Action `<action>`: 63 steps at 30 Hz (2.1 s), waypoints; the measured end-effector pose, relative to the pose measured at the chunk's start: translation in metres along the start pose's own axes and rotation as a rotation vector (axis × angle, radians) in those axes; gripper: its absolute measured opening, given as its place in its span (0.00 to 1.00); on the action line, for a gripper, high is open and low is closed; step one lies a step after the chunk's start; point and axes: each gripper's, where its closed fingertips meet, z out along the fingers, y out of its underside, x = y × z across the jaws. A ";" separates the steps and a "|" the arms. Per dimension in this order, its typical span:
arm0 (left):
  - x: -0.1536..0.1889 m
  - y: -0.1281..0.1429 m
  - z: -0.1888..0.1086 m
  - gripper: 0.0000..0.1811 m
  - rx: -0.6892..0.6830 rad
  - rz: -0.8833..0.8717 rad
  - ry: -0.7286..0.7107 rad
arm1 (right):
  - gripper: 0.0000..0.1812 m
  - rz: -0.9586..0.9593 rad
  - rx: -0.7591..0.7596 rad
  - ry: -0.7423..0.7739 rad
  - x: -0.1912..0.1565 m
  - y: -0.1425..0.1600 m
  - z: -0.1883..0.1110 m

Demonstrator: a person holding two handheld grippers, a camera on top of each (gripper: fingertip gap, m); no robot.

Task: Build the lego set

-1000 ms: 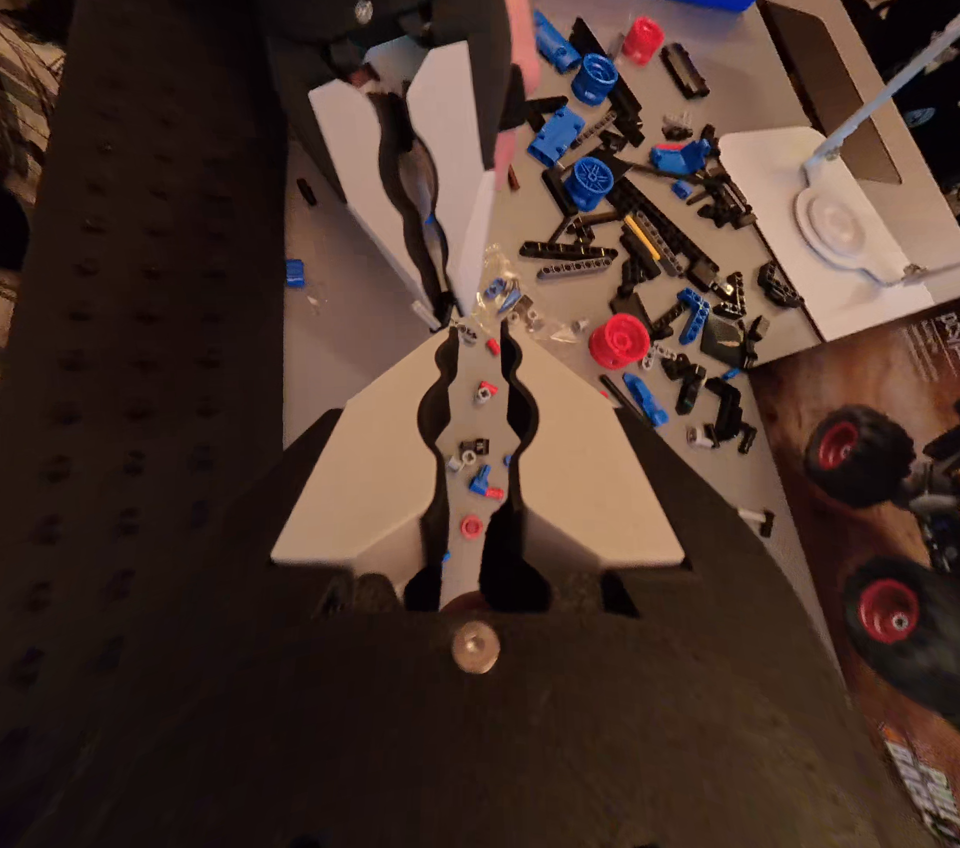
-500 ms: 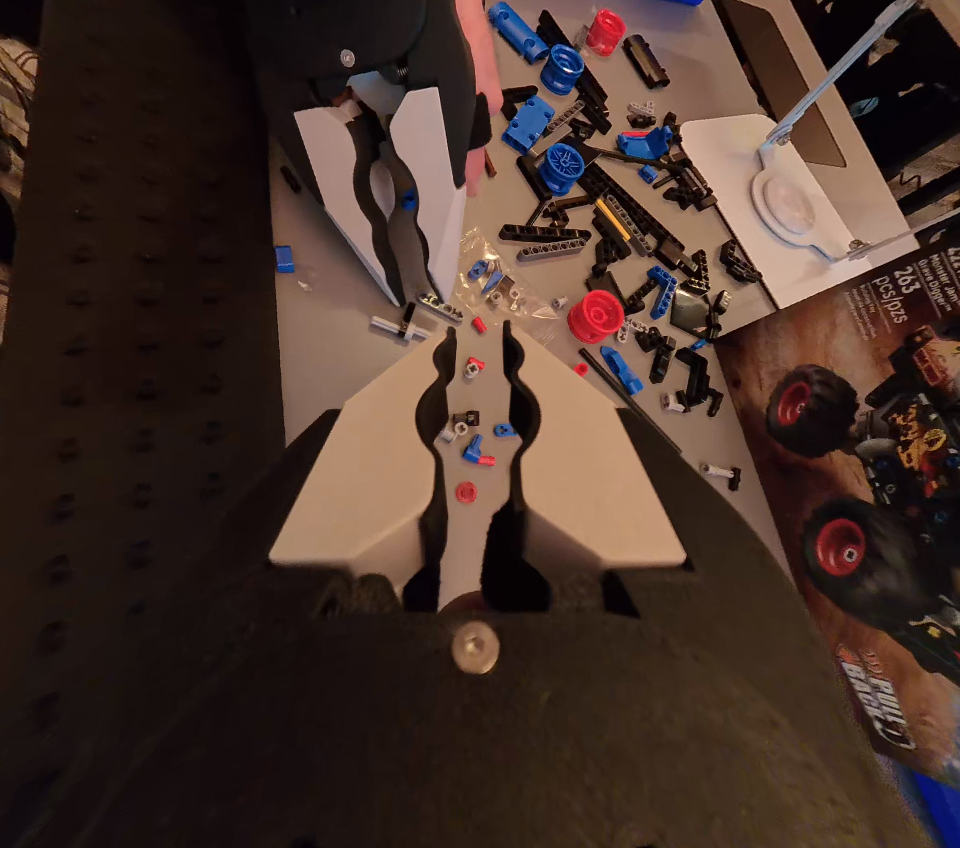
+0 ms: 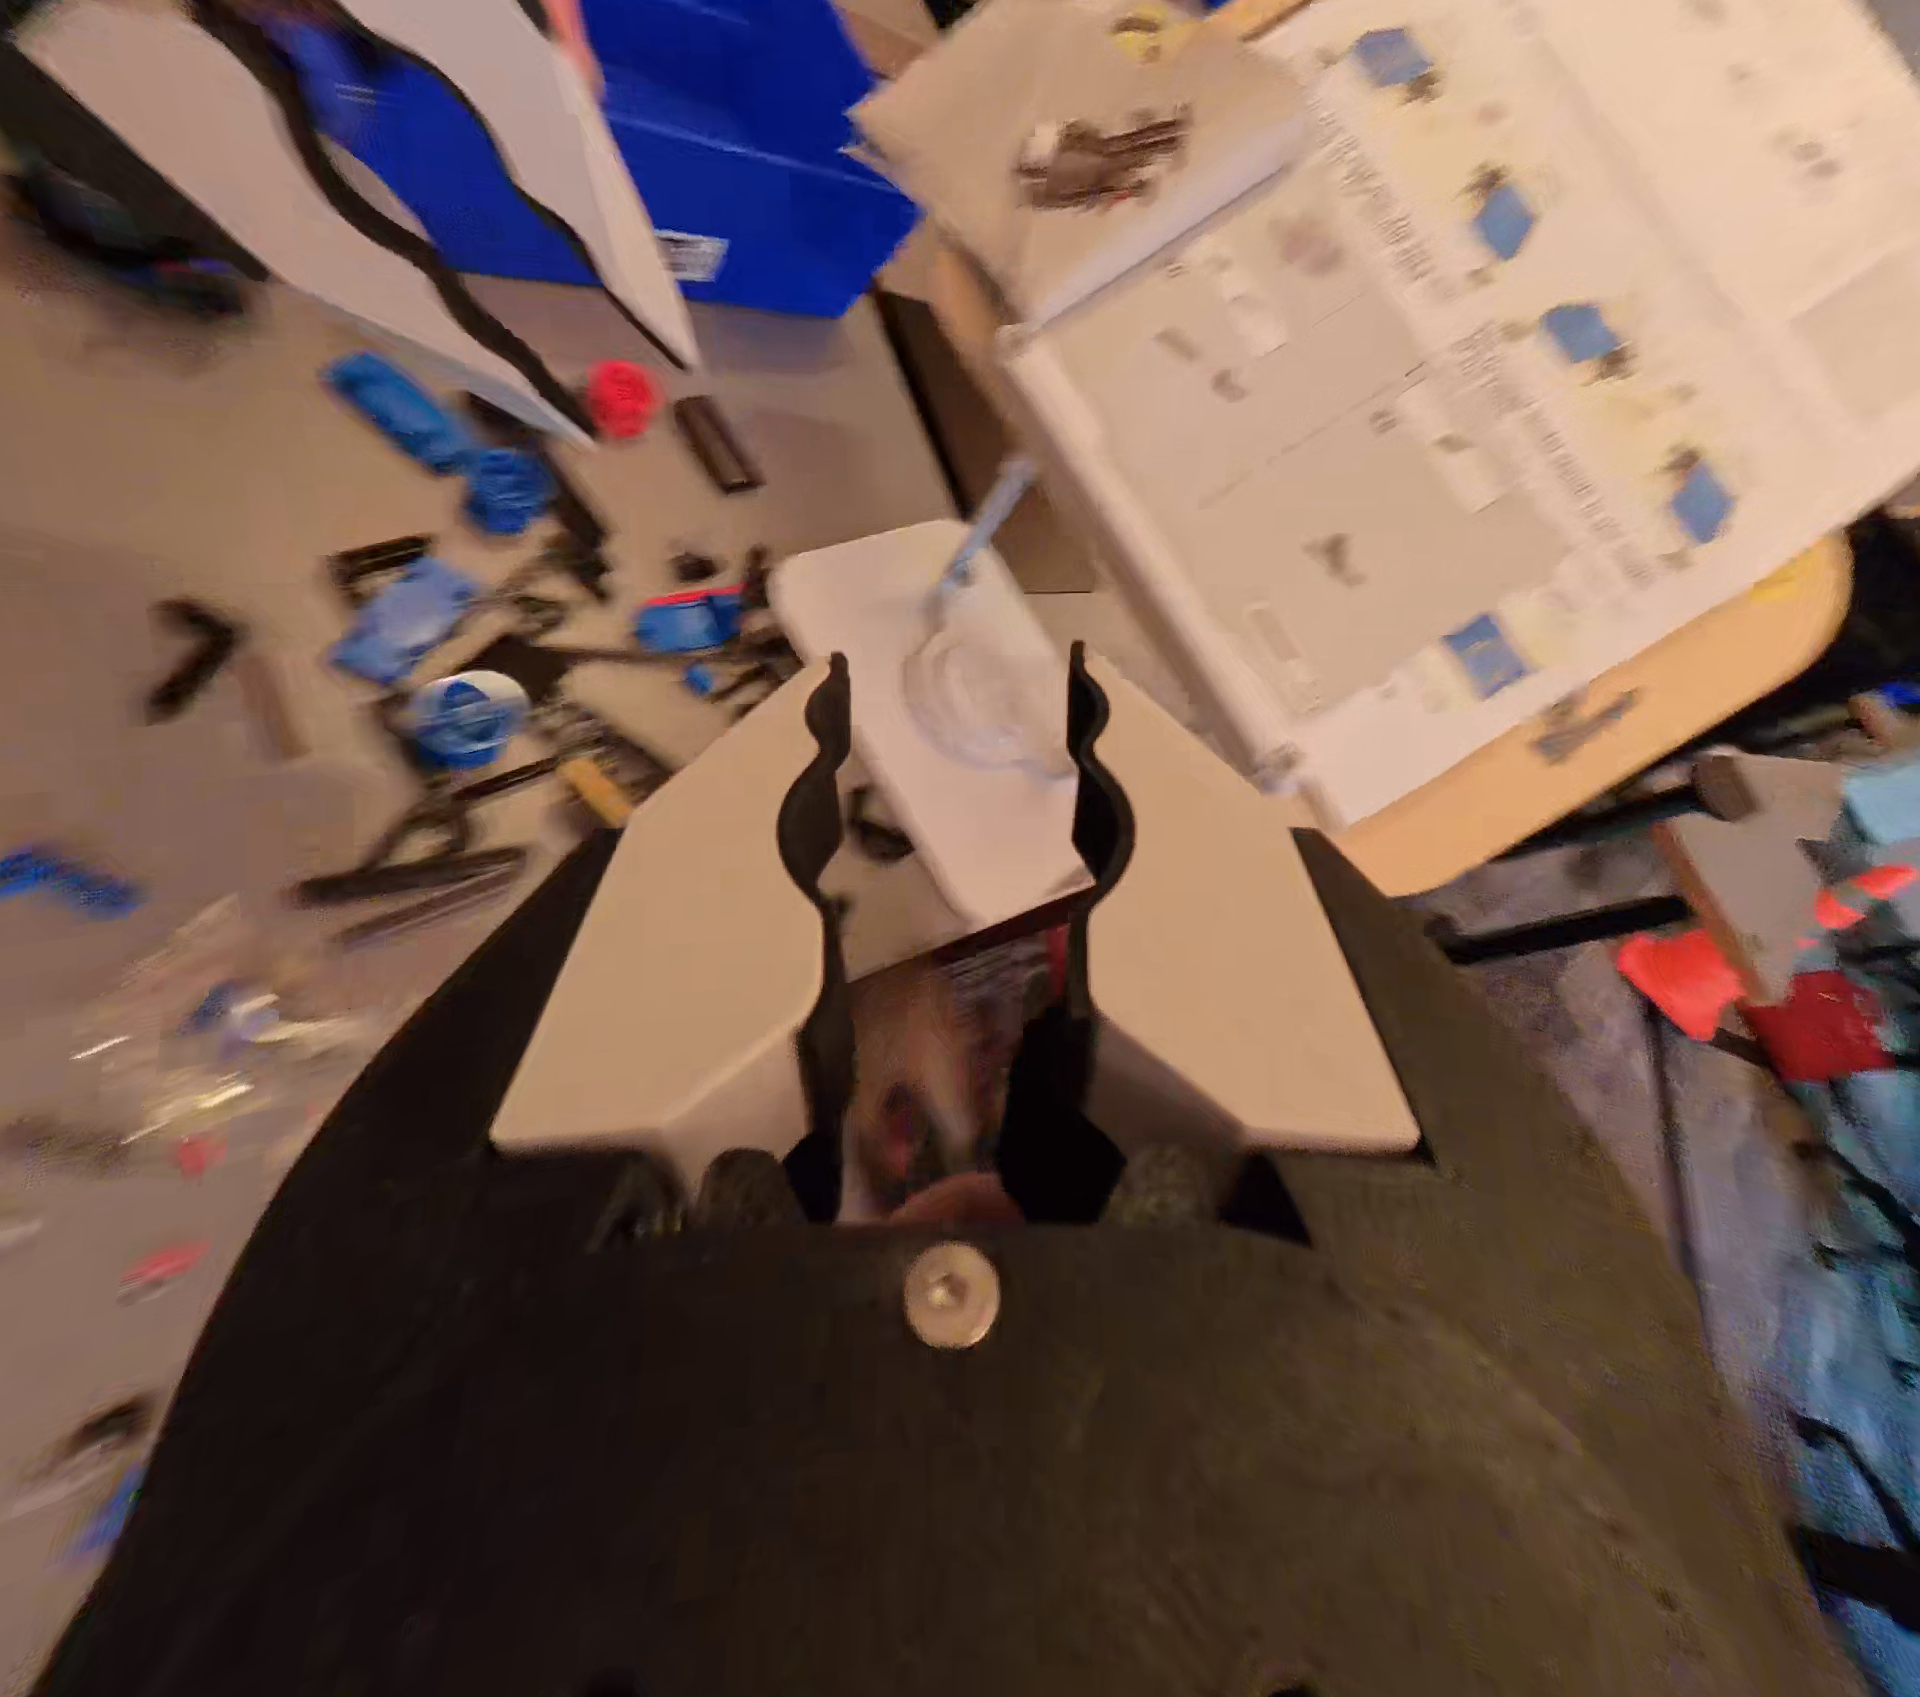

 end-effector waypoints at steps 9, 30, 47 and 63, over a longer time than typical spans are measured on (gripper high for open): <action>-0.129 0.101 0.050 0.13 -0.192 0.108 -0.224 | 0.28 0.030 -0.077 0.178 0.177 -0.009 0.119; -0.096 0.093 0.051 0.00 -0.060 0.058 -0.096 | 0.00 -0.094 -0.088 0.043 0.176 0.023 0.164; -0.144 0.056 0.018 0.42 0.216 -0.415 -0.161 | 0.04 0.344 0.293 -0.471 0.075 -0.154 0.154; -0.161 0.128 -0.013 0.00 0.356 -0.831 -0.172 | 0.20 0.158 0.240 -0.300 0.051 -0.153 0.189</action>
